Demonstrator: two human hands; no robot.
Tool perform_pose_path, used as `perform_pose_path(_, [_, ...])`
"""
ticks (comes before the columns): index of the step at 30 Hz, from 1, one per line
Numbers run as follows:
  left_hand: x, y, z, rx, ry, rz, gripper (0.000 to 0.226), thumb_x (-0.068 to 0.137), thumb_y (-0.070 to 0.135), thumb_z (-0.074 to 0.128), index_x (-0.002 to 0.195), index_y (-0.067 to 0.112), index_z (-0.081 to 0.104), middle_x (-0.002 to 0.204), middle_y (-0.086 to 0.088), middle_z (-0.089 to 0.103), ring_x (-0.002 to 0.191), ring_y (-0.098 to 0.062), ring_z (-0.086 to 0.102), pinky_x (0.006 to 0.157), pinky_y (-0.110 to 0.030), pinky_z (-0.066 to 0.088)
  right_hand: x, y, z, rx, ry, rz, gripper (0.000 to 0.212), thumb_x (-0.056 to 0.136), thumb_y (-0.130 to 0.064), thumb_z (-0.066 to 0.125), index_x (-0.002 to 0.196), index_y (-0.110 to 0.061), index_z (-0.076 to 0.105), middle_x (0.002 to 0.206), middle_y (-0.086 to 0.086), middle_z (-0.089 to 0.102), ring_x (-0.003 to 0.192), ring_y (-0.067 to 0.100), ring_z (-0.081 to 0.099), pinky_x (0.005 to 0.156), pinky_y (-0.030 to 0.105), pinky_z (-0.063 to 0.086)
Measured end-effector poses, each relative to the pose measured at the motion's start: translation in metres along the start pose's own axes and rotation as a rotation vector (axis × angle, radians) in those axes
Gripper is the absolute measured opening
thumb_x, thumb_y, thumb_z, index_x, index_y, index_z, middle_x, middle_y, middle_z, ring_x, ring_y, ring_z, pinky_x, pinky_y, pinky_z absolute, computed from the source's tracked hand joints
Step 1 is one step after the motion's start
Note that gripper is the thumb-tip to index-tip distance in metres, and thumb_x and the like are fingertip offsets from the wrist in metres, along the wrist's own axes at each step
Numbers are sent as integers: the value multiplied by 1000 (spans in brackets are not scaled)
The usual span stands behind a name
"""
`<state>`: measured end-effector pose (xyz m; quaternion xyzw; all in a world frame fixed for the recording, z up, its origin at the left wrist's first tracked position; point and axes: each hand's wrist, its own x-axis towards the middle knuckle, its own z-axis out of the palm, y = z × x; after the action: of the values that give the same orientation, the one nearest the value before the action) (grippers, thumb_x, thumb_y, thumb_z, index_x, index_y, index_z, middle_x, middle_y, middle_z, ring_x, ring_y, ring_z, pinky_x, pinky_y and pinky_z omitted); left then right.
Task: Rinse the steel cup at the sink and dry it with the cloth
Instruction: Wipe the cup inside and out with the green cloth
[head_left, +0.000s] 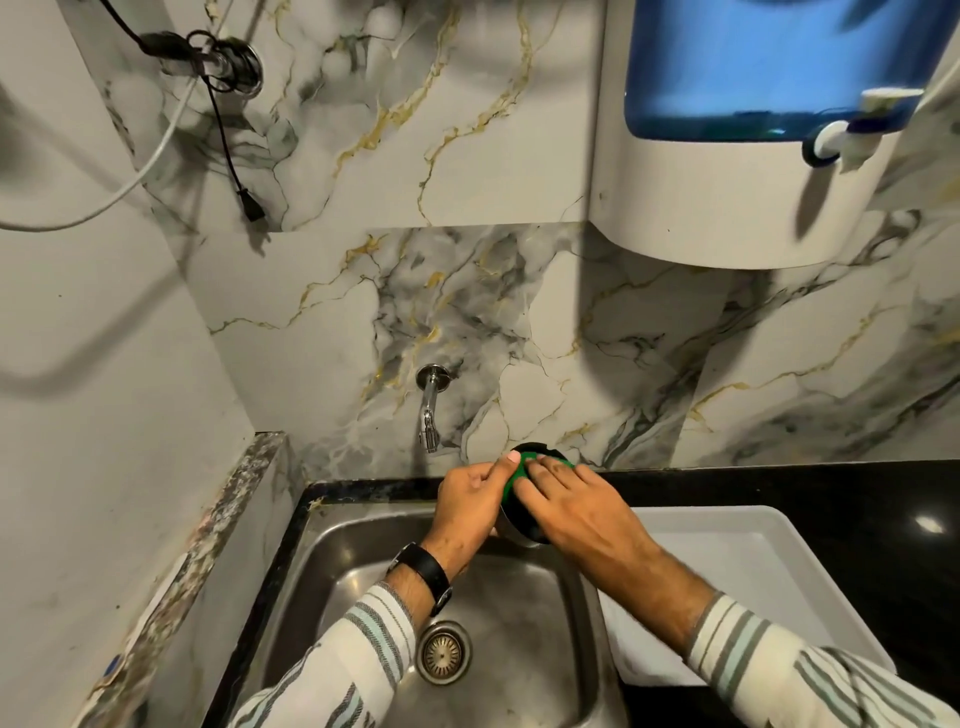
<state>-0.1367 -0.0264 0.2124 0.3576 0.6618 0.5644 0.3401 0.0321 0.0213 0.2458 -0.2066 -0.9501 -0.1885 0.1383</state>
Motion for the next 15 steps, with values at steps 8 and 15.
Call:
perform_pose_path(8, [-7,-2,10,122,206,127,66,97,46,78,63,-6,57,58,1,45,57,-15,38,54,-30,30,12,-3,8,665,-258,590,30,100,-18,60,116,-17,35,99,12,73,95,39,75,73,41,57])
perform_pose_path(15, [-10,-23,7,46,181,53,63,101,54,72,65,3,61,59,-1,58,56,-14,52,56,-27,39,5,-19,33,2104,-55,1249,25,109,-5,54,129,7,63,111,30,77,84,31,78,52,30,62])
